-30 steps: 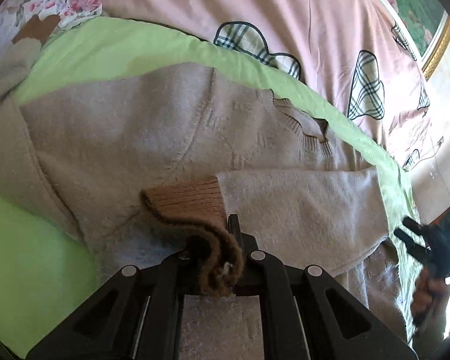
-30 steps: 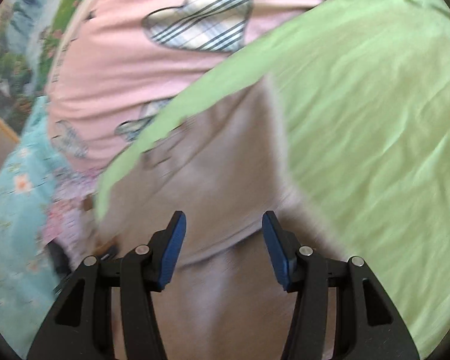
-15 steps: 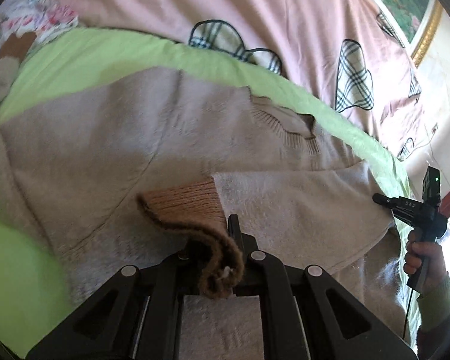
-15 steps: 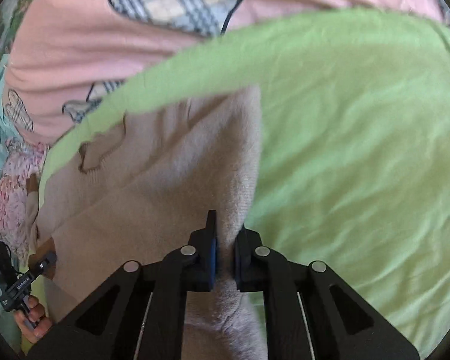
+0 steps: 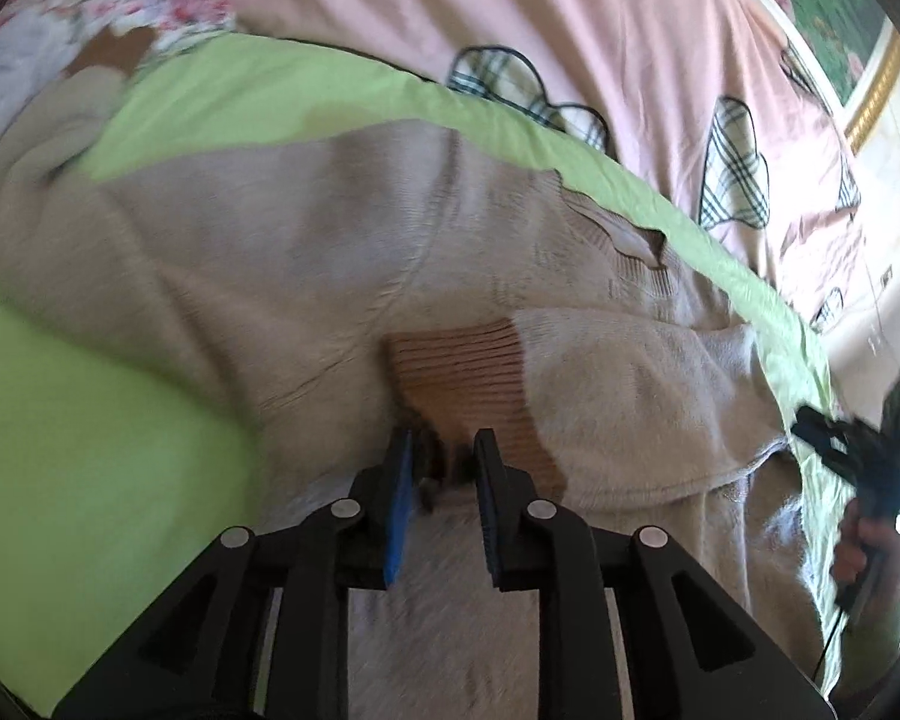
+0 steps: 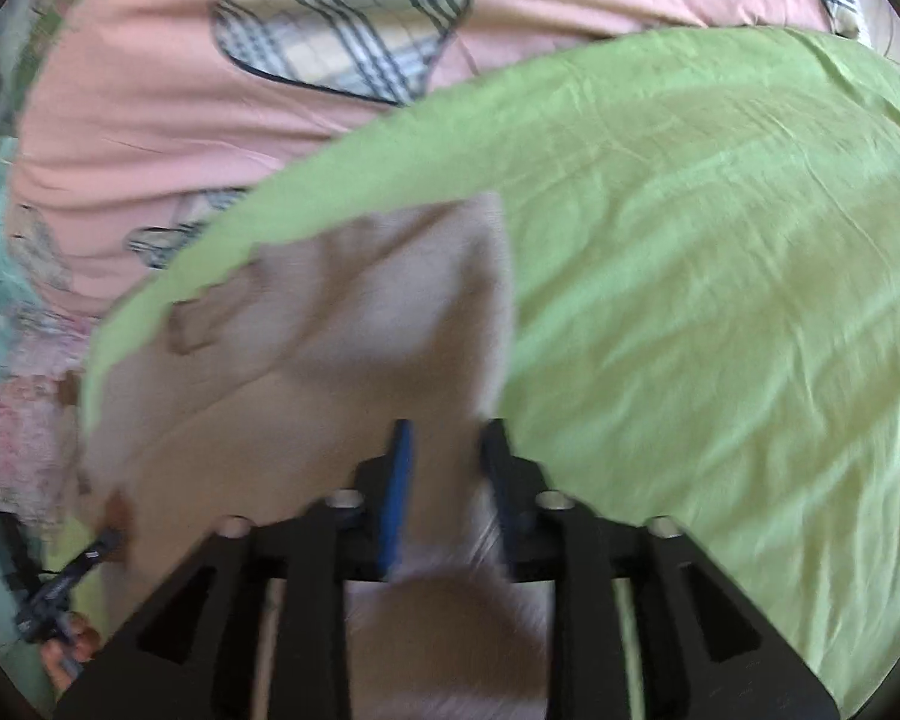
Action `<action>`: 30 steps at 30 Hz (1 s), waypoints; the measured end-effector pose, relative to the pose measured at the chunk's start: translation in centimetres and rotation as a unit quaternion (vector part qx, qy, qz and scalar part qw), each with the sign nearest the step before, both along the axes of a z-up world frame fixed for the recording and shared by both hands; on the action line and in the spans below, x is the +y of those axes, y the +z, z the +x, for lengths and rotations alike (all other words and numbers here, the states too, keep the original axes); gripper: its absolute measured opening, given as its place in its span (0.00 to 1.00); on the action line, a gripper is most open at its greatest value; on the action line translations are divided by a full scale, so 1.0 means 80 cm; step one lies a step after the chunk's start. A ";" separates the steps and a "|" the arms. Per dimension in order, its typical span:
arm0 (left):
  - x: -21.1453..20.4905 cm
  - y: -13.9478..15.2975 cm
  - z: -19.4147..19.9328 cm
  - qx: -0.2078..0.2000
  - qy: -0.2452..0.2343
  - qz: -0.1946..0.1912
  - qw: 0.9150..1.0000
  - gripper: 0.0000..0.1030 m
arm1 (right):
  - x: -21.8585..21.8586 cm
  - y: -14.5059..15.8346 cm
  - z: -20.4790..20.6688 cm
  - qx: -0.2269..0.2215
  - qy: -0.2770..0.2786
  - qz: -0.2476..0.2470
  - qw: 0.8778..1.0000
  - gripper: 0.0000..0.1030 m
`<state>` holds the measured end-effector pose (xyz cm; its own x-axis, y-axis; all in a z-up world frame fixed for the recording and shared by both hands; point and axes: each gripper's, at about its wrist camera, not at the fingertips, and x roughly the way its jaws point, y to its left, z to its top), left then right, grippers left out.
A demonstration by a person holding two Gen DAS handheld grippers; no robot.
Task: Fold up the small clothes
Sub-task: 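Carry the cuff across the sweater body with the right gripper and release, then grasp the other brown cuff with the left gripper and lay it across the body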
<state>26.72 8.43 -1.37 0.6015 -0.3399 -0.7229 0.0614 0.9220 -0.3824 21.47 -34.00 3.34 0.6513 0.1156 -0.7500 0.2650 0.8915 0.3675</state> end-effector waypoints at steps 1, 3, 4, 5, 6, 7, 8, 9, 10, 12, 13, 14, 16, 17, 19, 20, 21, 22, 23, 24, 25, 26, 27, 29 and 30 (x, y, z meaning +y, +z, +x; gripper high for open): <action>0.007 0.003 -0.005 -0.002 0.006 0.002 1.000 0.23 | 0.011 0.001 -0.008 -0.007 0.011 0.006 1.000 0.44; 0.023 0.011 -0.013 -0.007 0.019 0.007 1.000 0.28 | 0.038 -0.002 -0.027 -0.008 0.041 0.028 0.999 0.44; 0.034 0.016 -0.014 -0.007 0.029 0.011 0.999 0.36 | 0.048 -0.005 -0.033 -0.005 0.053 0.038 0.998 0.44; 0.045 0.019 -0.015 -0.008 0.037 0.017 0.999 0.41 | 0.059 -0.010 -0.041 -0.002 0.064 0.049 0.997 0.44; 0.059 0.025 -0.012 -0.009 0.053 0.030 0.998 0.51 | 0.073 -0.016 -0.048 0.003 0.075 0.060 0.995 0.44; 0.068 0.028 -0.007 -0.007 0.065 0.040 0.997 0.62 | 0.080 -0.019 -0.051 0.008 0.082 0.065 0.994 0.44; 0.079 0.032 -0.003 -0.005 0.079 0.051 0.996 0.65 | 0.091 -0.023 -0.055 0.014 0.094 0.074 0.993 0.44; 0.095 0.038 0.006 -0.008 0.096 0.065 0.993 0.65 | 0.103 -0.028 -0.060 0.020 0.105 0.083 0.991 0.44; 0.104 0.043 0.014 -0.010 0.104 0.071 0.992 0.69 | 0.110 -0.030 -0.062 0.025 0.111 0.087 0.990 0.44; 0.128 0.051 0.039 -0.010 0.129 0.097 0.987 0.74 | 0.130 -0.036 -0.069 0.033 0.132 0.090 0.987 0.44; 0.136 0.054 0.052 -0.010 0.138 0.111 0.984 0.74 | 0.137 -0.037 -0.074 0.035 0.139 0.091 0.985 0.44; 0.144 0.056 0.065 -0.009 0.146 0.127 0.981 0.74 | 0.148 -0.039 -0.075 0.039 0.149 0.094 0.984 0.44; 0.161 0.057 0.102 -0.001 0.163 0.168 0.972 0.75 | 0.161 -0.042 -0.080 0.047 0.165 0.098 0.980 0.44; 0.169 0.055 0.120 0.003 0.168 0.183 0.969 0.75 | 0.167 -0.043 -0.084 0.049 0.169 0.099 0.979 0.44; 0.182 0.051 0.148 0.013 0.179 0.206 0.962 0.75 | 0.173 -0.044 -0.088 0.051 0.174 0.102 0.978 0.44; 0.191 0.047 0.165 0.022 0.184 0.212 0.959 0.75 | 0.177 -0.043 -0.090 0.052 0.177 0.104 0.977 0.44; 0.198 0.042 0.178 0.029 0.187 0.213 0.959 0.74 | 0.180 -0.044 -0.092 0.052 0.179 0.105 0.977 0.44; 0.203 0.037 0.188 0.036 0.189 0.214 0.958 0.74 | 0.182 -0.043 -0.094 0.053 0.180 0.107 0.976 0.44; 0.209 0.032 0.197 0.043 0.192 0.218 0.956 0.73 | 0.185 -0.044 -0.095 0.053 0.182 0.109 0.976 0.44; 0.211 0.025 0.206 0.052 0.192 0.222 0.955 0.61 | 0.187 -0.044 -0.097 0.055 0.183 0.111 0.975 0.44; 0.214 0.016 0.215 0.064 0.185 0.224 0.955 0.33 | 0.189 -0.046 -0.099 0.057 0.186 0.112 0.975 0.45; 0.218 0.010 0.221 0.074 0.185 0.234 0.951 0.22 | 0.190 -0.047 -0.099 0.060 0.188 0.113 0.974 0.45; 0.224 0.009 0.223 0.074 0.185 0.240 0.950 0.14 | 0.191 -0.049 -0.101 0.062 0.190 0.114 0.973 0.45; 0.231 0.016 0.215 0.061 0.181 0.222 0.956 0.09 | 0.193 -0.049 -0.103 0.063 0.190 0.112 0.973 0.45; 0.234 0.024 0.206 0.050 0.179 0.212 0.959 0.08 | 0.192 -0.049 -0.104 0.061 0.188 0.113 0.974 0.44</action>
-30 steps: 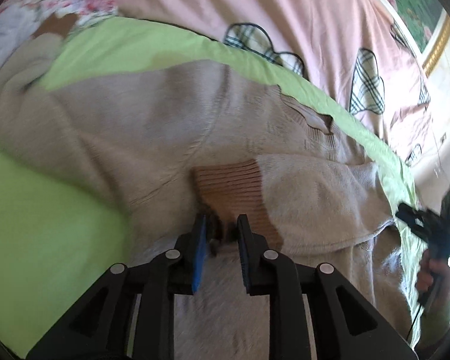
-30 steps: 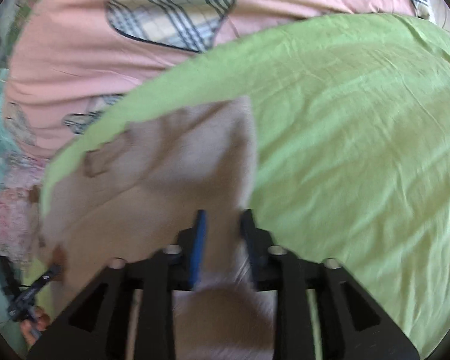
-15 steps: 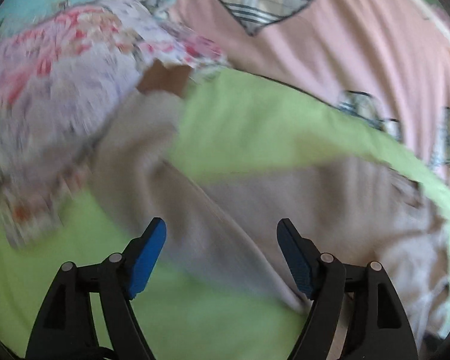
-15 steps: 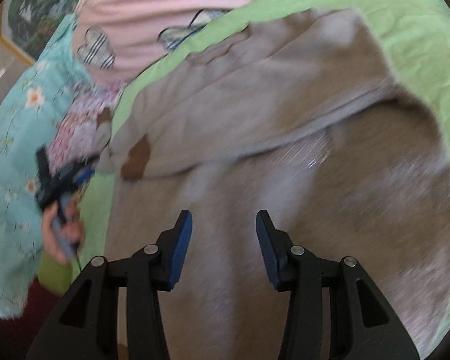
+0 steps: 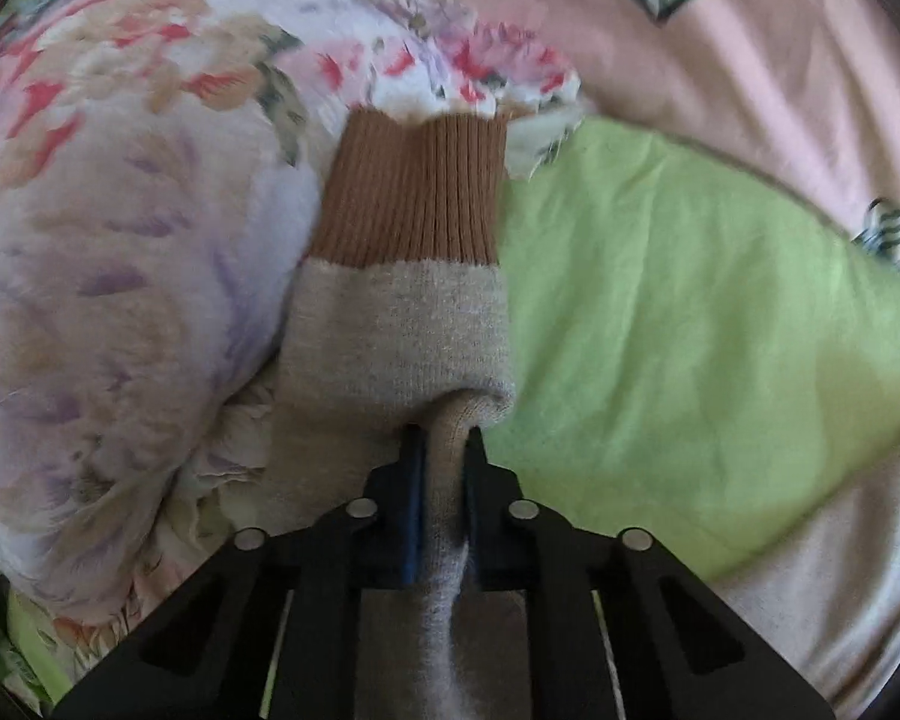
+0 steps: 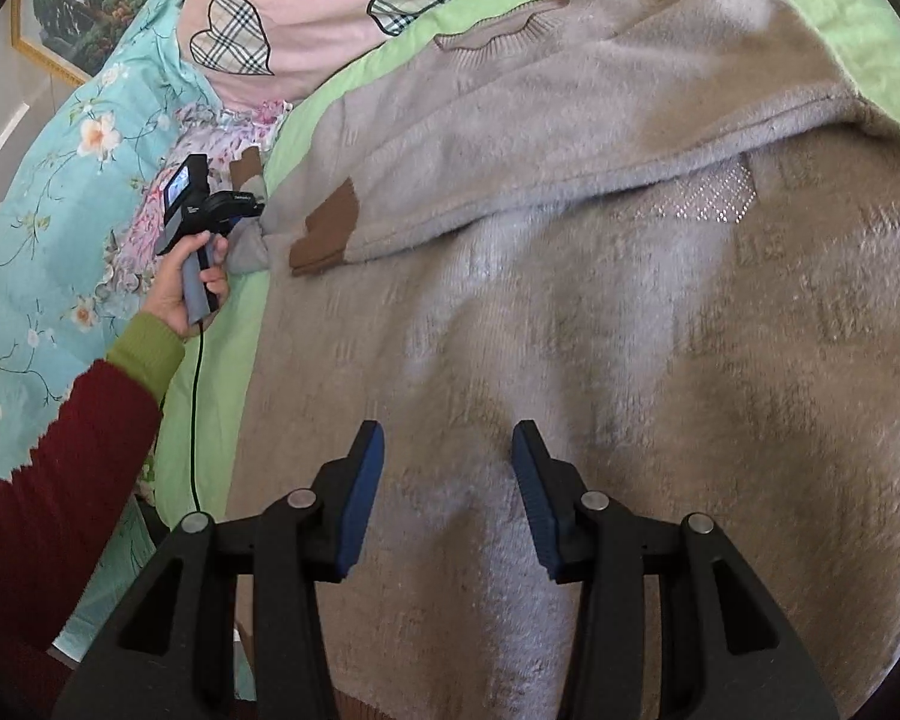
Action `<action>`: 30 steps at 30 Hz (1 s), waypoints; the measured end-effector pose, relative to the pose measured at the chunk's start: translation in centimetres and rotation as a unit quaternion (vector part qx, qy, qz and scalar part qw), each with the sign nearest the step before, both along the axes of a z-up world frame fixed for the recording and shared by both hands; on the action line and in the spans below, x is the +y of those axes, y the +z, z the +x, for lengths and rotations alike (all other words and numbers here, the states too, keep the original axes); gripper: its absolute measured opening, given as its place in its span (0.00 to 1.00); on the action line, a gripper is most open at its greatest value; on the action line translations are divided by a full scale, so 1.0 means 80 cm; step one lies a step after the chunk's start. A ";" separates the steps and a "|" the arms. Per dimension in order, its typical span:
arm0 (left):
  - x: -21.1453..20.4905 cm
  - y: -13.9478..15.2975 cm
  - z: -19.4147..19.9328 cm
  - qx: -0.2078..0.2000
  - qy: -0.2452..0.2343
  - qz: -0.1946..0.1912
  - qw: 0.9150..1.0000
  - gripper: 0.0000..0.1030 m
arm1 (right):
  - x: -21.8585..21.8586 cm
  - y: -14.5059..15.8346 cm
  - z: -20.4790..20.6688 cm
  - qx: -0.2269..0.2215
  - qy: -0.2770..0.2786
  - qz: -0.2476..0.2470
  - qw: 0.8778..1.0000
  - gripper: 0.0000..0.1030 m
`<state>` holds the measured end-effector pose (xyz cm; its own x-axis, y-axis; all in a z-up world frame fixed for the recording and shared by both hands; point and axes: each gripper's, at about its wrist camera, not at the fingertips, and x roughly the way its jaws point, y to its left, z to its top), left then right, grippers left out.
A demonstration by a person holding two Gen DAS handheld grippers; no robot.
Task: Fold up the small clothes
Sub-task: 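Grasp the other brown cuff with the left gripper and lay it across the body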
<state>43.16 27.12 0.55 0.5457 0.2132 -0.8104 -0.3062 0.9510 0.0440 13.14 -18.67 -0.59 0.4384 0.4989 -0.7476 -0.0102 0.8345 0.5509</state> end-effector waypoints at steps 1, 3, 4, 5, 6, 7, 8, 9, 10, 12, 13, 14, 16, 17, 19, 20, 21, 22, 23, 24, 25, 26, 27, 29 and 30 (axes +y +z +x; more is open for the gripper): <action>-0.002 0.013 -0.015 -0.021 -0.011 -0.016 1.000 0.07 | -0.001 0.001 -0.001 -0.002 -0.002 0.001 1.000 0.44; -0.014 0.032 -0.037 -0.047 -0.032 -0.029 0.998 0.06 | -0.005 0.002 -0.004 -0.007 -0.009 0.004 1.000 0.45; -0.028 0.045 -0.053 -0.065 -0.052 -0.034 0.996 0.06 | -0.007 0.002 -0.003 -0.008 -0.011 0.006 1.000 0.45; -0.043 0.055 -0.065 -0.077 -0.067 -0.039 0.994 0.06 | -0.008 0.002 -0.003 -0.009 -0.013 0.009 1.000 0.44; -0.060 0.065 -0.080 -0.091 -0.084 -0.048 0.991 0.06 | -0.009 0.003 -0.004 -0.011 -0.015 0.009 1.000 0.45; -0.081 0.077 -0.096 -0.106 -0.107 -0.061 0.987 0.06 | -0.009 0.004 -0.005 -0.013 -0.016 0.009 1.000 0.44; -0.099 0.085 -0.106 -0.117 -0.124 -0.070 0.983 0.06 | -0.011 0.006 -0.006 -0.015 -0.018 0.010 1.000 0.44; -0.123 0.094 -0.118 -0.128 -0.146 -0.080 0.978 0.06 | -0.013 0.008 -0.007 -0.018 -0.020 0.012 1.000 0.44; -0.150 0.102 -0.127 -0.139 -0.171 -0.086 0.972 0.06 | -0.015 0.010 -0.010 -0.021 -0.022 0.013 0.999 0.44; -0.210 0.112 -0.145 -0.156 -0.219 -0.103 0.958 0.06 | -0.019 0.016 -0.015 -0.029 -0.028 0.015 0.999 0.44; -0.231 0.115 -0.150 -0.159 -0.236 -0.110 0.952 0.06 | -0.022 0.018 -0.018 -0.032 -0.032 0.015 0.999 0.44; -0.253 0.116 -0.157 -0.162 -0.252 -0.119 0.947 0.06 | -0.024 0.020 -0.021 -0.033 -0.036 0.015 0.999 0.44; -0.302 0.114 -0.168 -0.167 -0.293 -0.134 0.932 0.06 | -0.034 0.022 -0.026 -0.035 -0.048 0.016 0.998 0.45; -0.323 0.110 -0.173 -0.165 -0.308 -0.136 0.927 0.06 | -0.038 0.024 -0.029 -0.036 -0.055 0.015 0.998 0.45; -0.366 0.094 -0.174 -0.149 -0.337 -0.135 0.920 0.06 | -0.049 0.026 -0.034 -0.038 -0.070 0.016 0.997 0.45; -0.385 0.083 -0.173 -0.138 -0.352 -0.136 0.916 0.07 | -0.055 0.027 -0.036 -0.039 -0.079 0.016 0.996 0.45; -0.402 0.072 -0.178 -0.130 -0.361 -0.130 0.914 0.07 | -0.062 0.028 -0.039 -0.040 -0.088 0.016 0.995 0.45; -0.413 0.063 -0.178 -0.122 -0.367 -0.125 0.914 0.07 | -0.068 0.029 -0.041 -0.041 -0.096 0.015 0.994 0.45; -0.423 0.054 -0.177 -0.111 -0.373 -0.122 0.913 0.07 | -0.072 0.030 -0.042 -0.042 -0.101 0.014 0.994 0.45; -0.431 0.043 -0.173 -0.100 -0.379 -0.118 0.913 0.07 | -0.078 0.030 -0.043 -0.042 -0.109 0.014 0.993 0.44; -0.439 0.031 -0.172 -0.086 -0.384 -0.111 0.913 0.08 | -0.084 0.030 -0.043 -0.041 -0.116 0.016 0.992 0.44; -0.441 0.022 -0.170 -0.077 -0.386 -0.109 0.913 0.09 | -0.086 0.030 -0.044 -0.041 -0.120 0.017 0.992 0.44; -0.442 0.014 -0.171 -0.064 -0.388 -0.111 0.913 0.13 | -0.091 0.029 -0.043 -0.040 -0.125 0.019 0.991 0.44; -0.439 0.002 -0.171 -0.051 -0.387 -0.123 0.912 0.15 | -0.096 0.029 -0.039 -0.039 -0.131 0.021 0.990 0.44; -0.436 0.002 -0.171 -0.047 -0.386 -0.127 0.913 0.22 | -0.099 0.029 -0.034 -0.039 -0.133 0.020 0.990 0.45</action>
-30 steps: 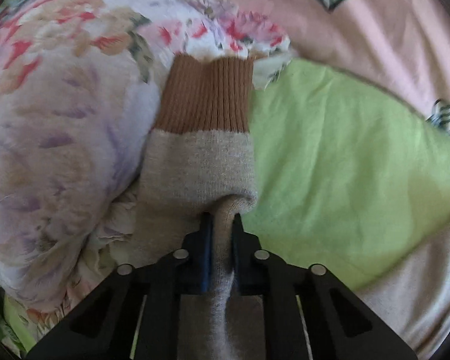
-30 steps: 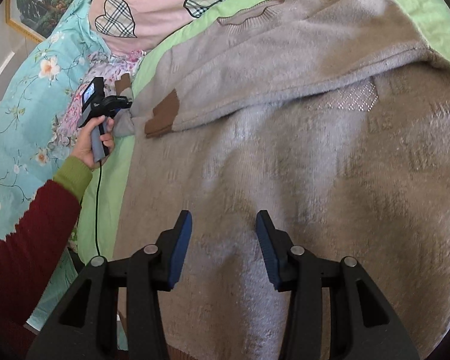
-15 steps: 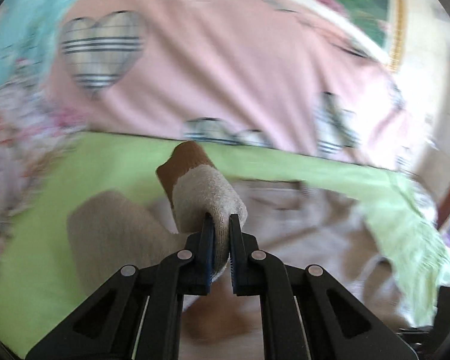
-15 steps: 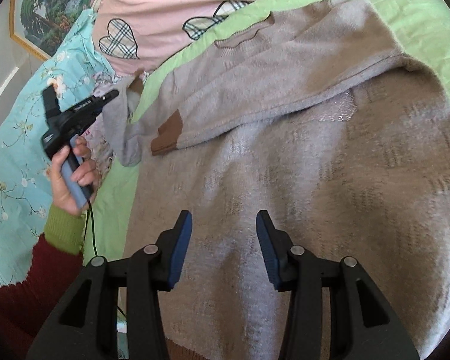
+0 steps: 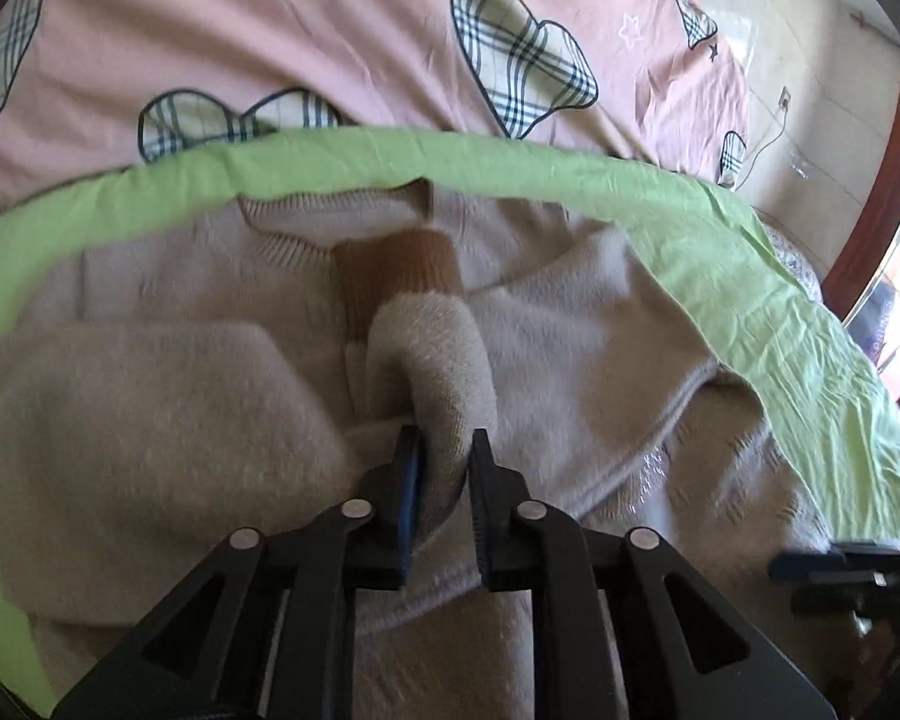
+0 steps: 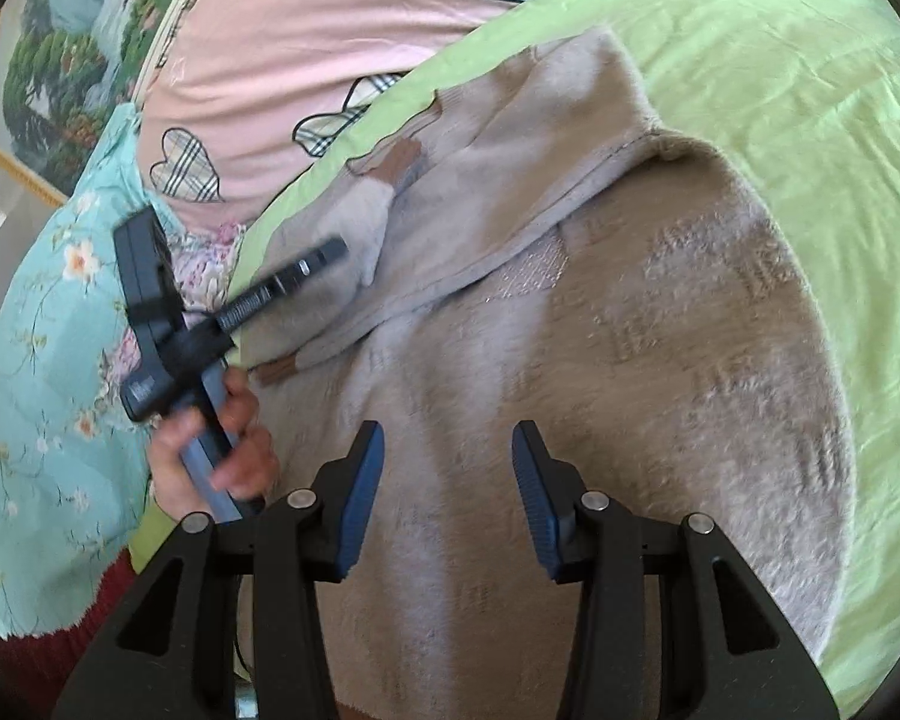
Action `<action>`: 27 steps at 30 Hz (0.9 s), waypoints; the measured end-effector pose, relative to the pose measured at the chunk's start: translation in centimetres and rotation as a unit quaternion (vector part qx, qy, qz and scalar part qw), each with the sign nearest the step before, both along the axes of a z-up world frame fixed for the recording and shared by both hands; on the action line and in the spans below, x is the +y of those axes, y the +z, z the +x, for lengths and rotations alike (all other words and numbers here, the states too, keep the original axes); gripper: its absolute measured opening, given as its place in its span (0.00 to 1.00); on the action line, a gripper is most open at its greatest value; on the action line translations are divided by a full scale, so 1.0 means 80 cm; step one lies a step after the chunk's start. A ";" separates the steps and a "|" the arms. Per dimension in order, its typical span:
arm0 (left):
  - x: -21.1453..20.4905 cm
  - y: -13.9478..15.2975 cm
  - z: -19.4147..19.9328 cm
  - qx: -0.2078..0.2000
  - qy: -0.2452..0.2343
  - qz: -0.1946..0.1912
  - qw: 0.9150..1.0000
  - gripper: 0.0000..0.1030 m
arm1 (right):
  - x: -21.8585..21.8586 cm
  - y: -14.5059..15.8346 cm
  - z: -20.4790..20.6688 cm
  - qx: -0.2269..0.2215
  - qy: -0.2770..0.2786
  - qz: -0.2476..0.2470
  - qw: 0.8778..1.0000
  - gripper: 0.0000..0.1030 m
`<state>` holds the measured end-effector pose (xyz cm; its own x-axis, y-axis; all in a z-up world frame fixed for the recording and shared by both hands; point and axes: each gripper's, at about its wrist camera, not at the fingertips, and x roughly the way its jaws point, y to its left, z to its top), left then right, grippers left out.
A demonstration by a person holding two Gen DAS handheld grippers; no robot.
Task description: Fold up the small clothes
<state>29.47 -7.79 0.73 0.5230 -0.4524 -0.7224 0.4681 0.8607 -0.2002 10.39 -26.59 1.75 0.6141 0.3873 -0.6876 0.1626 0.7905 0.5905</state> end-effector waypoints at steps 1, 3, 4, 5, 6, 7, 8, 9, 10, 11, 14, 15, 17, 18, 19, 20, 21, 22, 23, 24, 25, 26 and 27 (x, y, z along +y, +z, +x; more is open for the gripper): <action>0.006 0.001 -0.005 0.004 0.001 -0.003 1.000 0.32 | -0.002 0.001 0.006 -0.001 0.001 -0.002 1.000 0.45; 0.018 0.004 -0.017 0.002 0.006 -0.004 1.000 0.49 | -0.002 0.006 0.020 -0.006 0.004 -0.004 1.000 0.45; 0.029 0.007 -0.027 -0.004 0.011 -0.004 1.000 0.57 | -0.002 0.010 0.031 -0.011 0.006 -0.006 1.000 0.45; 0.039 0.010 -0.036 -0.011 0.016 -0.004 1.000 0.58 | -0.002 0.012 0.040 -0.015 0.008 -0.008 1.000 0.45; 0.053 0.012 -0.046 -0.016 0.025 -0.002 1.000 0.60 | -0.002 0.016 0.057 -0.022 0.013 -0.009 1.000 0.45; 0.065 0.012 -0.052 -0.017 0.037 0.003 0.999 0.62 | -0.003 0.018 0.067 -0.025 0.015 -0.009 1.000 0.45; 0.077 0.013 -0.055 -0.017 0.045 0.005 0.999 0.62 | -0.003 0.020 0.084 -0.031 0.016 -0.007 0.999 0.45; 0.092 0.012 -0.059 -0.017 0.060 0.008 0.998 0.62 | -0.004 0.020 0.102 -0.034 0.019 -0.003 0.999 0.45; 0.113 0.011 -0.062 -0.016 0.082 0.010 0.996 0.62 | -0.005 0.019 0.116 -0.035 0.020 0.001 0.999 0.45; 0.129 0.009 -0.062 -0.016 0.103 0.012 0.994 0.62 | -0.006 0.015 0.134 -0.034 0.018 0.005 0.999 0.45; 0.176 0.001 -0.054 -0.008 0.164 0.024 0.986 0.63 | -0.013 -0.004 0.185 -0.020 0.009 0.025 0.999 0.45; 0.193 -0.006 -0.048 0.002 0.190 0.035 0.981 0.63 | -0.014 -0.010 0.196 -0.016 0.005 0.029 0.999 0.45; 0.216 -0.020 -0.036 0.024 0.228 0.052 0.972 0.63 | -0.013 -0.025 0.221 -0.005 -0.001 0.041 0.999 0.45; 0.230 -0.032 -0.027 0.042 0.247 0.060 0.966 0.63 | -0.012 -0.031 0.231 -0.001 0.000 0.050 0.999 0.45; 0.235 -0.038 -0.022 0.049 0.253 0.062 0.964 0.63 | -0.010 -0.037 0.238 0.004 0.000 0.058 0.998 0.45; 0.238 -0.043 -0.017 0.053 0.256 0.060 0.963 0.64 | -0.005 -0.045 0.248 0.008 0.001 0.069 0.998 0.45; 0.238 -0.044 -0.014 0.050 0.258 0.060 0.963 0.65 | -0.001 -0.050 0.253 0.008 0.004 0.074 0.997 0.44; 0.234 -0.043 -0.009 0.042 0.261 0.070 0.962 0.66 | 0.004 -0.053 0.258 0.006 0.008 0.078 0.997 0.43; 0.229 -0.041 -0.004 0.034 0.269 0.085 0.959 0.67 | 0.008 -0.053 0.260 0.001 0.011 0.079 0.997 0.36; 0.226 -0.041 0.001 0.031 0.276 0.091 0.956 0.67 | 0.012 -0.049 0.260 -0.004 0.013 0.078 0.997 0.10; 0.227 -0.039 0.008 0.032 0.292 0.093 0.951 0.67 | 0.013 -0.043 0.260 -0.008 0.012 0.077 0.997 0.08; 0.228 -0.039 0.013 0.034 0.301 0.089 0.949 0.67 | 0.013 -0.031 0.256 -0.024 0.007 0.075 0.997 0.08; 0.232 -0.038 0.015 0.035 0.311 0.080 0.946 0.66 | 0.011 -0.012 0.248 -0.050 0.003 0.071 0.996 0.08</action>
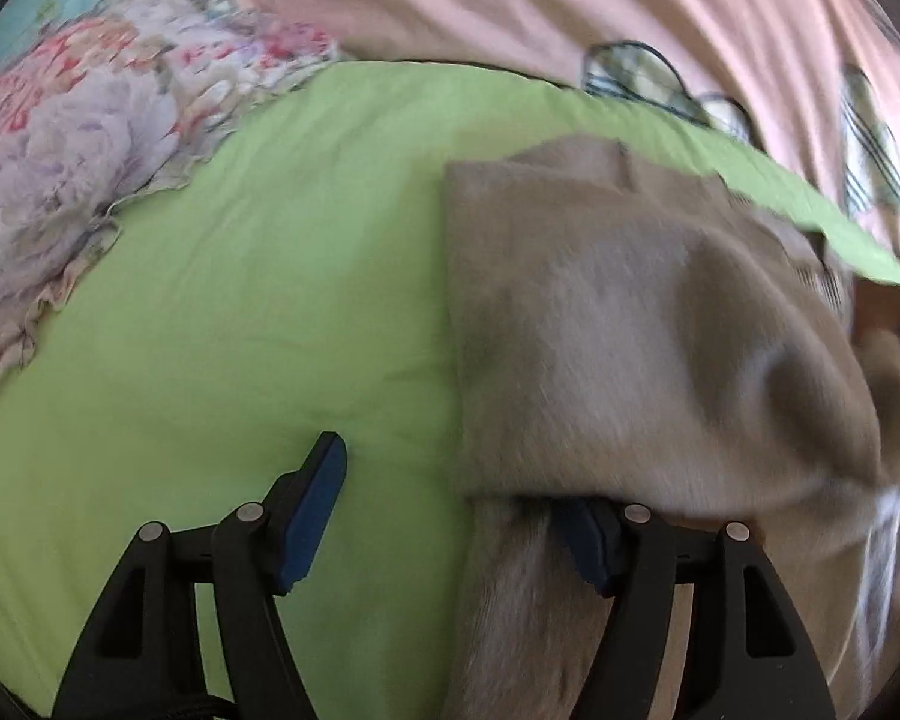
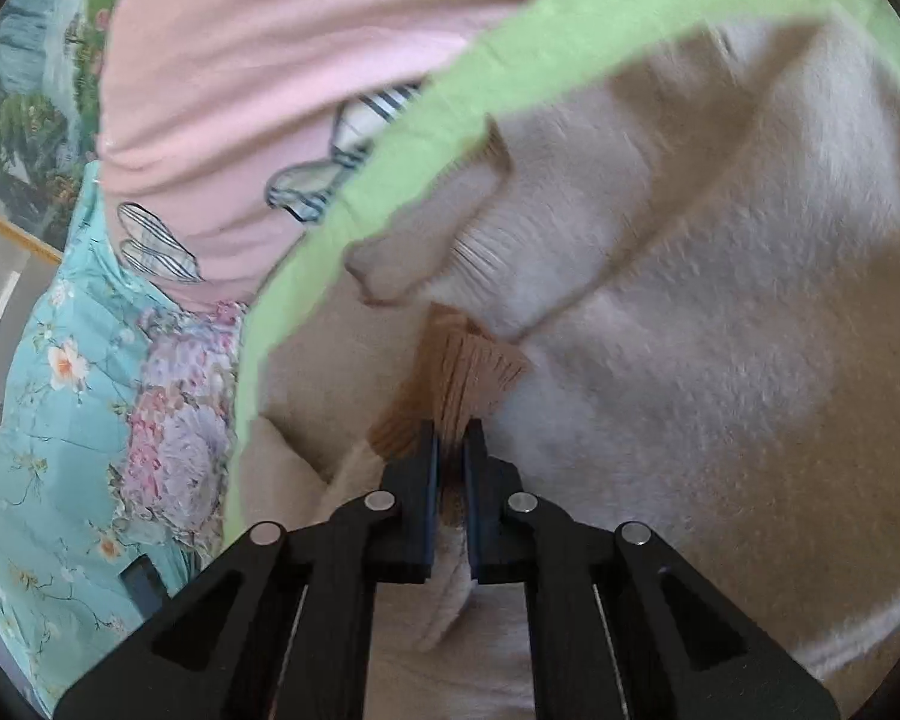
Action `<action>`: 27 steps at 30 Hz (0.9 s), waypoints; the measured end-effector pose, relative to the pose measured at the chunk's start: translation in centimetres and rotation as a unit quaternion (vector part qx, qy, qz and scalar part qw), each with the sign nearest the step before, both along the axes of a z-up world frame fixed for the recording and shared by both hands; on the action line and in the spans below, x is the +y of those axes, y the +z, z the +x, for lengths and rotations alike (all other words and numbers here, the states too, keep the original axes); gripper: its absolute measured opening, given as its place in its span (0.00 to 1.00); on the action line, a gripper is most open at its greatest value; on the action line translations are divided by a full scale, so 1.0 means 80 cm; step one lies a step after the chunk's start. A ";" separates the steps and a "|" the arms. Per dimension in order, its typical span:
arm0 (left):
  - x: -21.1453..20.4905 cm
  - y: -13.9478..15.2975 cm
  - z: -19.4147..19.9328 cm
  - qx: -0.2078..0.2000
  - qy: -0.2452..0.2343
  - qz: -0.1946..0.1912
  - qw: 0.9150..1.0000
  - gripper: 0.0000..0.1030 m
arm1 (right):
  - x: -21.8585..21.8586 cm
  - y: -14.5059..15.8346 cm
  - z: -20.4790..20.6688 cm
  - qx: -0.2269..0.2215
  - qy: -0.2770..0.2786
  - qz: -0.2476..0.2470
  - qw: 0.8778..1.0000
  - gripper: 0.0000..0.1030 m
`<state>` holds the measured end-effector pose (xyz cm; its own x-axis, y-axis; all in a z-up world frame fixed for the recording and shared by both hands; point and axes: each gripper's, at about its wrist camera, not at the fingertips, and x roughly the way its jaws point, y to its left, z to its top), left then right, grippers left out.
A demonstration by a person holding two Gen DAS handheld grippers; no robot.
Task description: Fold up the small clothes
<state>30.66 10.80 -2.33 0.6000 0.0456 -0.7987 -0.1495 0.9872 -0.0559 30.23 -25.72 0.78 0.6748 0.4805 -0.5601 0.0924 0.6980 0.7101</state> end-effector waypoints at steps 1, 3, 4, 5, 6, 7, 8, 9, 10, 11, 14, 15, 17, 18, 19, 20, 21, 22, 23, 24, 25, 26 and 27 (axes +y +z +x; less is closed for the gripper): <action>0.003 0.002 0.000 -0.005 0.015 -0.007 1.000 0.65 | -0.005 0.017 -0.010 -0.025 -0.007 -0.002 1.000 0.08; 0.002 0.004 -0.004 -0.013 0.031 -0.008 0.999 0.65 | -0.033 0.053 -0.043 -0.087 -0.041 -0.002 0.995 0.08; 0.001 0.005 -0.006 -0.016 0.033 -0.010 0.999 0.65 | -0.046 0.062 -0.055 -0.103 -0.060 -0.002 0.993 0.08; 0.001 0.007 -0.009 -0.020 0.034 -0.016 0.999 0.66 | -0.063 0.065 -0.068 -0.109 -0.085 0.001 0.990 0.08; -0.001 0.008 -0.014 -0.024 0.036 -0.021 0.999 0.66 | -0.080 0.059 -0.078 -0.099 -0.106 -0.001 0.989 0.08; -0.003 0.009 -0.016 -0.024 0.040 -0.019 0.999 0.65 | -0.091 0.047 -0.084 -0.082 -0.114 -0.003 0.990 0.08; -0.006 0.009 -0.019 -0.025 0.044 -0.015 0.999 0.65 | -0.097 0.033 -0.086 -0.064 -0.114 -0.005 0.991 0.08; -0.009 0.009 -0.022 -0.025 0.050 -0.007 0.998 0.65 | -0.098 0.020 -0.087 -0.048 -0.111 -0.003 0.993 0.08; -0.010 0.009 -0.023 -0.024 0.053 -0.006 0.998 0.65 | -0.099 0.007 -0.089 -0.033 -0.108 -0.001 0.994 0.08; -0.007 0.008 -0.024 -0.022 0.056 -0.008 0.998 0.65 | -0.097 -0.007 -0.090 -0.016 -0.105 -0.003 0.994 0.08; 0.000 0.007 -0.026 -0.020 0.061 -0.027 0.998 0.65 | -0.095 -0.030 -0.091 0.010 -0.102 -0.011 0.995 0.08; 0.001 0.007 -0.027 -0.019 0.060 -0.029 0.998 0.65 | -0.096 -0.027 -0.093 0.006 -0.106 -0.013 0.994 0.08; -0.001 0.005 -0.027 -0.013 0.054 -0.028 0.998 0.65 | -0.092 -0.012 -0.097 -0.014 -0.113 -0.032 0.993 0.08; -0.002 0.004 -0.029 -0.013 0.053 -0.027 0.998 0.65 | -0.089 -0.002 -0.102 -0.027 -0.115 -0.057 0.991 0.08; -0.004 0.003 -0.029 -0.011 0.050 -0.025 0.998 0.65 | -0.088 0.001 -0.104 -0.030 -0.116 -0.073 0.990 0.08; -0.004 0.002 -0.029 -0.009 0.049 -0.024 0.998 0.65 | -0.086 -0.002 -0.104 -0.021 -0.113 -0.088 0.989 0.08; -0.004 0.001 -0.028 -0.007 0.048 -0.024 0.999 0.65 | -0.087 -0.011 -0.101 -0.002 -0.110 -0.094 0.989 0.08; -0.004 0.001 -0.028 -0.007 0.048 -0.027 0.998 0.65 | -0.089 -0.019 -0.099 0.013 -0.112 -0.096 0.989 0.08; -0.003 0.001 -0.029 -0.008 0.048 -0.029 0.998 0.65 | -0.092 -0.026 -0.099 0.024 -0.116 -0.096 0.988 0.08; -0.002 0.001 -0.029 -0.008 0.047 -0.031 0.998 0.66 | -0.094 -0.028 -0.100 0.023 -0.116 -0.092 0.989 0.08; -0.001 0.000 -0.029 -0.007 0.047 -0.035 0.998 0.66 | -0.095 -0.028 -0.102 0.021 -0.117 -0.090 0.989 0.08; 0.001 -0.001 -0.029 -0.003 0.047 -0.040 0.998 0.66 | -0.096 -0.027 -0.102 0.018 -0.119 -0.090 0.989 0.08; 0.002 0.000 -0.029 0.000 0.043 -0.047 0.998 0.66 | -0.096 -0.027 -0.101 0.020 -0.119 -0.093 0.988 0.08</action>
